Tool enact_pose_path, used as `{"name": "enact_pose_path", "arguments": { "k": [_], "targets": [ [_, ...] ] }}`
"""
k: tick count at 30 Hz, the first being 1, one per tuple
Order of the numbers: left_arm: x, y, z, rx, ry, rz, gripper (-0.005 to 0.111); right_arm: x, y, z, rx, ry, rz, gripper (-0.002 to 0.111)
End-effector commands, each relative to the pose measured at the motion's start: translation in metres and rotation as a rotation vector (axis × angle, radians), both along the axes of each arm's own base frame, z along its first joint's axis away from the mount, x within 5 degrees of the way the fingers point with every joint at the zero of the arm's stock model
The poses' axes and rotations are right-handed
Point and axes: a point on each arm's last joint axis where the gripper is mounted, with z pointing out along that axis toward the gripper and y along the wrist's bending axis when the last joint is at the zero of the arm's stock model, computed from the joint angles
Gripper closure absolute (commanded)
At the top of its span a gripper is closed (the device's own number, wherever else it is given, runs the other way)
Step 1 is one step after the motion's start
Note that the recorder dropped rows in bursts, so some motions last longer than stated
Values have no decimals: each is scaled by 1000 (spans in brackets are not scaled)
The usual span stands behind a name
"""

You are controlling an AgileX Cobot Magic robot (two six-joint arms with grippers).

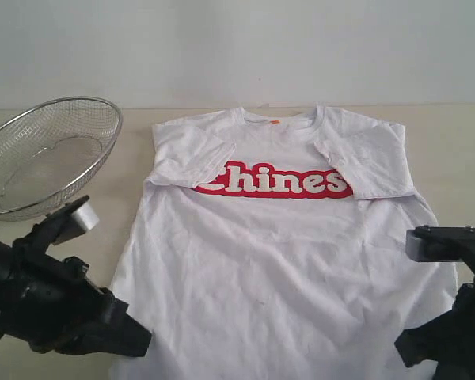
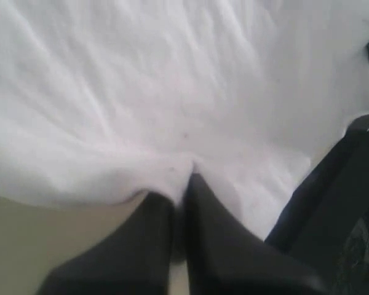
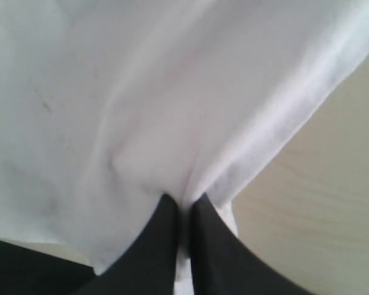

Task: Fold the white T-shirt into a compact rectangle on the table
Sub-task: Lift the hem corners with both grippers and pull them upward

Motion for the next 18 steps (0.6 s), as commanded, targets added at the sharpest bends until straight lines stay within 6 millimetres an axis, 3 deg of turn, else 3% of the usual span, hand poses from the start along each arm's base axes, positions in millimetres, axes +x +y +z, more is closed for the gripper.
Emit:
{"name": "enact_pose_path", "arguments": {
  "k": [1, 18],
  "targets": [
    [-15, 3, 13, -34, -24, 24, 102, -9, 0, 12, 15, -13, 23, 108],
    [-64, 17, 28, -105, -50, 64, 102, -47, -3, 40, 56, -51, 57, 109]
  ]
}}
